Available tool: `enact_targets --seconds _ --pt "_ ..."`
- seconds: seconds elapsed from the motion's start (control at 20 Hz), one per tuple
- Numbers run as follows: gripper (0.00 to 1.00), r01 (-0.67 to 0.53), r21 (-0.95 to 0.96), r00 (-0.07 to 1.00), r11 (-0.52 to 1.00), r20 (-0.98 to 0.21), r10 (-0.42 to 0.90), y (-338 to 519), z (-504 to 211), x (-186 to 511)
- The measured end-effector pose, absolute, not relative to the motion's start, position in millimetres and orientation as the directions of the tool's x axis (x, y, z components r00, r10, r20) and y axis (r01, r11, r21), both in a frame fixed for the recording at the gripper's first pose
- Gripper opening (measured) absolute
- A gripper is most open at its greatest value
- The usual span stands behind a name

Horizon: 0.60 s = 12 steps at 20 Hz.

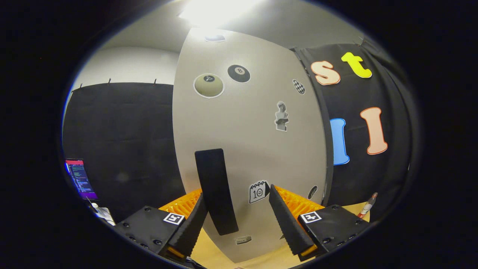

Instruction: Open the shoe cabinet door, grab the shoes and put them into the shoe cabinet, then close the shoe cabinet door.

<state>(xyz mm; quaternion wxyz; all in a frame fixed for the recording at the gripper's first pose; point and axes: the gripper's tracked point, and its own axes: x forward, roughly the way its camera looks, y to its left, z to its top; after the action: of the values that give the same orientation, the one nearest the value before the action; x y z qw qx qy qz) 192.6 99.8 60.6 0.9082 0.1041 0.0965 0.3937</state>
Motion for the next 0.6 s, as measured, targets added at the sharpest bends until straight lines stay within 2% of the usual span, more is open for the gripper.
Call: enact_targets --seconds 0.35,0.6 --pt "0.97 -0.673 0.274 0.691 0.687 -0.097 0.716 163.4 56.5 221.4" --pt "1.00 -0.623 0.255 0.746 0.740 -0.090 0.660 201.8 51.6 241.4"
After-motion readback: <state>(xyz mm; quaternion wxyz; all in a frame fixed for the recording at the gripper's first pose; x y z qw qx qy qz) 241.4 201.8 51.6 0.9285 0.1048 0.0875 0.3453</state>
